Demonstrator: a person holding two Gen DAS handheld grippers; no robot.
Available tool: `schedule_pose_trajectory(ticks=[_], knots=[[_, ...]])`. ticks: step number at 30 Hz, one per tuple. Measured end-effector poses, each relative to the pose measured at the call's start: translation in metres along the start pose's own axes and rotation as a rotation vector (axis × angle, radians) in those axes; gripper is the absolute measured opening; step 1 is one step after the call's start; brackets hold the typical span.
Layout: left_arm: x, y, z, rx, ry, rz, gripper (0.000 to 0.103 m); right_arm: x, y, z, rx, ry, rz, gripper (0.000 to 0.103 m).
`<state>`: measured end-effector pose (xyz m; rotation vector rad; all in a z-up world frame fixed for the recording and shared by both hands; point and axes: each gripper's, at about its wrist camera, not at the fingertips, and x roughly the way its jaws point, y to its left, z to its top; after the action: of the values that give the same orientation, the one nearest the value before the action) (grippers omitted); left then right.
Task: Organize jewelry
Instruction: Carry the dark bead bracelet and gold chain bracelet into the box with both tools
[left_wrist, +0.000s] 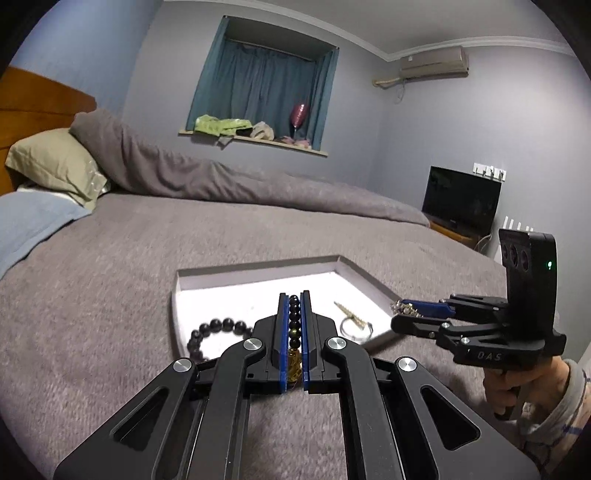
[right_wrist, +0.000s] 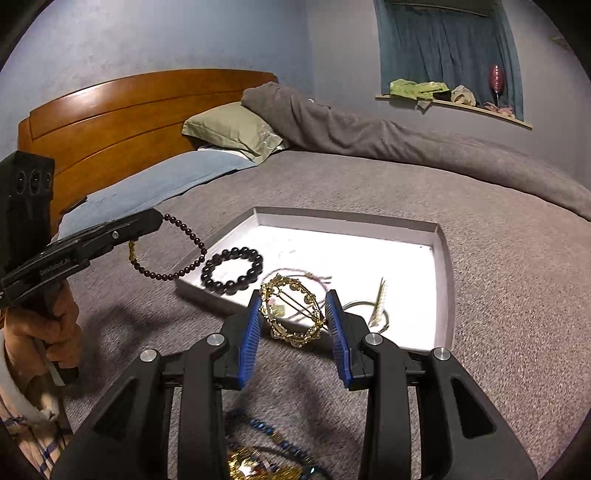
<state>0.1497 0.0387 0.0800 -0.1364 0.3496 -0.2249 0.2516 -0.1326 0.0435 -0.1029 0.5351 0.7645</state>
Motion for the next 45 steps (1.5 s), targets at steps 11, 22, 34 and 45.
schedule_pose_trajectory(ticks=[11, 22, 34, 45], knots=[[0.035, 0.009, 0.019, -0.032, -0.018, -0.013, 0.006, 0.017, -0.025, 0.015, 0.032, -0.001, -0.032, 0.034], [0.062, 0.012, 0.023, -0.045, 0.015, -0.005, 0.006, 0.041, -0.039, 0.024, 0.049, 0.027, -0.054, 0.034], [0.093, 0.018, 0.008, -0.052, 0.153, 0.034, 0.006, 0.068, -0.05, 0.02, 0.063, 0.111, -0.077, 0.034], [0.107, 0.019, -0.003, -0.047, 0.236, 0.046, 0.006, 0.083, -0.047, 0.017, 0.044, 0.159, -0.084, 0.034]])
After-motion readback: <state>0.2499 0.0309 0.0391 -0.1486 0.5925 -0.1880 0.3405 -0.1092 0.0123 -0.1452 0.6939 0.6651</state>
